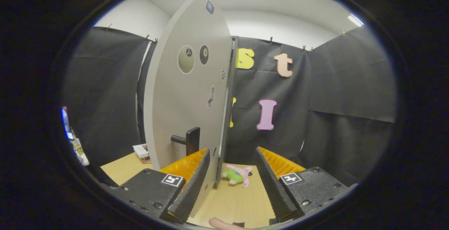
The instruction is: Open the shoe cabinet door, grab the shoes and put them into the shoe cabinet, then close the shoe cabinet door.
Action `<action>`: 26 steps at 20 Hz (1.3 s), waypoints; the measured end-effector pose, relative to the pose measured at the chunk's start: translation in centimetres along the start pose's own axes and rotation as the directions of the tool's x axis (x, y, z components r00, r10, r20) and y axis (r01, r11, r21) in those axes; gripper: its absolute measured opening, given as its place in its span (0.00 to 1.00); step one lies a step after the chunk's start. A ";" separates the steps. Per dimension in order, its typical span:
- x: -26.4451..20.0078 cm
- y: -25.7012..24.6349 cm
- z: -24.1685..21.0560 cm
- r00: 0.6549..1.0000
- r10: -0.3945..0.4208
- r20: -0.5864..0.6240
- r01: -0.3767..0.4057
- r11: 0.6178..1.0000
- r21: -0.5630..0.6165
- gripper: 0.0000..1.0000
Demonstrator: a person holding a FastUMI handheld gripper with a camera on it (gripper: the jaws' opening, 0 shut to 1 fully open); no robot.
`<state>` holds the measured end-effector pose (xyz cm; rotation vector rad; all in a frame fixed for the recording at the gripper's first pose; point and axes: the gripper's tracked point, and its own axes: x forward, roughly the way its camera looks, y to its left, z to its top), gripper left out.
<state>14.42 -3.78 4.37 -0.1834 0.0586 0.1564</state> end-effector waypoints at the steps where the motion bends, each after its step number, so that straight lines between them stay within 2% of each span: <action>1: 0.2 0.7 0.1 1.000 0.007 0.004 -0.007 1.000 0.002 0.86; 8: 1.5 6.9 0.9 0.999 0.010 0.032 -0.010 1.000 -0.001 0.86; 16: 5.7 15.3 1.8 0.998 0.028 0.058 -0.029 0.999 0.021 0.89; 20: 9.0 21.0 2.2 0.994 0.097 0.056 -0.096 0.995 -0.009 0.98; 23: 10.4 23.9 1.7 0.994 0.108 0.027 -0.109 0.994 0.030 0.99; 26: 10.9 24.7 0.3 0.994 0.112 -0.004 -0.111 0.990 0.090 0.99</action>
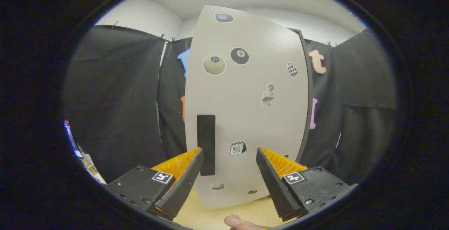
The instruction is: Open the shoe cabinet door, grab the shoes and put them into the shoe cabinet, then close the shoe cabinet door.
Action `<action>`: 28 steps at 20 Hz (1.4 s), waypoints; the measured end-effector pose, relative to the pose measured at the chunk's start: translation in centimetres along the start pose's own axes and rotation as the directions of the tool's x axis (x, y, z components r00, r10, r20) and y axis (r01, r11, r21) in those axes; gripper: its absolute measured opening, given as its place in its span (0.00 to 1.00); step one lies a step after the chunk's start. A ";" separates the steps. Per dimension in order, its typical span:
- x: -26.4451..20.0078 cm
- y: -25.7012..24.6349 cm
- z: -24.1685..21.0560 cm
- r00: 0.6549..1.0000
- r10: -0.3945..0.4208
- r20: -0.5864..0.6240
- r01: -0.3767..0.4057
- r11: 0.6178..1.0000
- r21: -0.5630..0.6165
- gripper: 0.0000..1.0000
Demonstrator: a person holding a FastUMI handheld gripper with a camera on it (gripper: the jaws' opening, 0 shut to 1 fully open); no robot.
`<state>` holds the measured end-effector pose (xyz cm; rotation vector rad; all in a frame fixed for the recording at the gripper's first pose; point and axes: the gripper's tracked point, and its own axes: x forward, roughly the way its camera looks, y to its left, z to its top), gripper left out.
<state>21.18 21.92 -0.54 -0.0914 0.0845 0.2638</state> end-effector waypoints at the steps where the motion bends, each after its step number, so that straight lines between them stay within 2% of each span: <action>1: 0.2 0.2 -0.4 1.000 0.006 -0.008 -0.006 1.000 0.024 0.99; 4: 0.3 0.7 -1.6 0.999 0.032 -0.038 -0.029 0.996 0.082 0.99; 10: -1.5 -0.9 -2.4 1.000 -0.001 0.008 0.000 0.993 0.119 0.98; 15: -6.9 -2.6 -3.5 0.991 -0.088 0.097 0.085 0.996 0.032 0.99; 18: -10.8 -2.0 -3.7 0.983 -0.093 0.159 0.094 0.996 -0.004 0.99; 21: -14.6 -1.3 -3.7 0.978 -0.081 0.194 0.074 0.996 0.044 0.98; 24: -18.1 -2.2 -3.3 0.967 -0.113 0.228 0.113 0.994 0.010 0.98; 28: -20.8 -1.1 -4.6 0.972 -0.052 0.228 0.037 0.997 0.072 0.99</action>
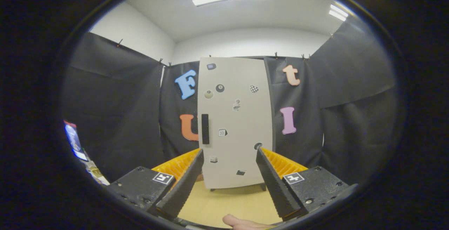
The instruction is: Open the shoe cabinet door, grab the shoes and put them into the shoe cabinet, then close the shoe cabinet door.
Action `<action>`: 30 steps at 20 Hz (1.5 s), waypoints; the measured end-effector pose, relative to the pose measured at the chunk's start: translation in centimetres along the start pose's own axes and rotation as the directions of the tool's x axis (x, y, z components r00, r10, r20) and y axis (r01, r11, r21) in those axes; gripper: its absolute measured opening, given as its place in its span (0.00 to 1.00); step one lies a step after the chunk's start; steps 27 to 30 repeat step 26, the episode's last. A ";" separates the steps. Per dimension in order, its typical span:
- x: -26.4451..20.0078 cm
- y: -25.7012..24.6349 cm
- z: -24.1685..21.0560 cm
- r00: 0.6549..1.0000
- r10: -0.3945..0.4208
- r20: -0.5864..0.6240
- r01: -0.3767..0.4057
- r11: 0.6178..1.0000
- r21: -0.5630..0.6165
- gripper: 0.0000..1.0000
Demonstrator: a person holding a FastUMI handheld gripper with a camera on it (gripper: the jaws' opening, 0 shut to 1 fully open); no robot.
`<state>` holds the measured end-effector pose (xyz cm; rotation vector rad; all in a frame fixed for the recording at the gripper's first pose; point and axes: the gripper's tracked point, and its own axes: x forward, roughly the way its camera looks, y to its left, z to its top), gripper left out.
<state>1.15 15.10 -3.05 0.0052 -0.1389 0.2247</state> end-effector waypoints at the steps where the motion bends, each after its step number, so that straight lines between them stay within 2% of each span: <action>1: -0.5 -0.3 0.4 1.000 0.005 0.006 -0.005 1.000 0.003 0.99; 8: -2.8 -1.4 1.5 0.997 -0.001 0.076 0.002 1.000 -0.013 0.98; 30: -2.5 -4.4 -0.6 0.997 -0.068 0.044 0.067 0.997 0.032 0.98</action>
